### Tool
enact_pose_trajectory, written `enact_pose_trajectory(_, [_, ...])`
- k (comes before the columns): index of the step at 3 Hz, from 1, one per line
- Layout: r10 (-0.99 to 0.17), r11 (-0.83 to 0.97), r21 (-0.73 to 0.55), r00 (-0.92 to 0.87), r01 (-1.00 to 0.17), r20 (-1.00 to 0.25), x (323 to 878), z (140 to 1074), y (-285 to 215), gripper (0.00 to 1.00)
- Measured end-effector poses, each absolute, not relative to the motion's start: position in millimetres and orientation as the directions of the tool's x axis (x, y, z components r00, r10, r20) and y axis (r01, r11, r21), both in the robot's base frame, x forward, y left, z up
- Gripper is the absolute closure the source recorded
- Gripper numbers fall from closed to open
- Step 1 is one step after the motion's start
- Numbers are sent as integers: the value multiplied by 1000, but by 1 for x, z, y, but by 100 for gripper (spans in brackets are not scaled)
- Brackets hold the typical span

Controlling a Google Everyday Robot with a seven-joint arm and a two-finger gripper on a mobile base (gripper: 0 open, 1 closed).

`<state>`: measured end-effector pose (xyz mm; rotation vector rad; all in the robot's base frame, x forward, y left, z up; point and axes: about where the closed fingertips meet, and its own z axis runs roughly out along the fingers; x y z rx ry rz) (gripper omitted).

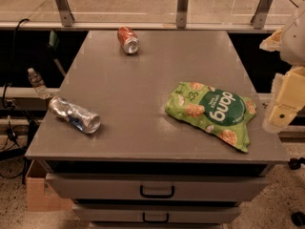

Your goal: Move redbull can near coke can

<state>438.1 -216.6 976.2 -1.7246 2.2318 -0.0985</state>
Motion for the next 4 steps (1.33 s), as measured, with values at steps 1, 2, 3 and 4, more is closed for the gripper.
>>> enact_pose_trajectory(1, [-953, 270, -246, -221, -931, -207, 438, 976, -217, 0])
enact_pose_trajectory(2, [-946, 273, -241, -215, -931, -241, 440, 976, -209, 0])
enact_pose_trajectory(3, [-938, 213, -225, -135, -951, -318, 449, 963, -149, 0])
enact_pose_trajectory(4, [-909, 113, -207, -17, -972, -417, 472, 942, -62, 0])
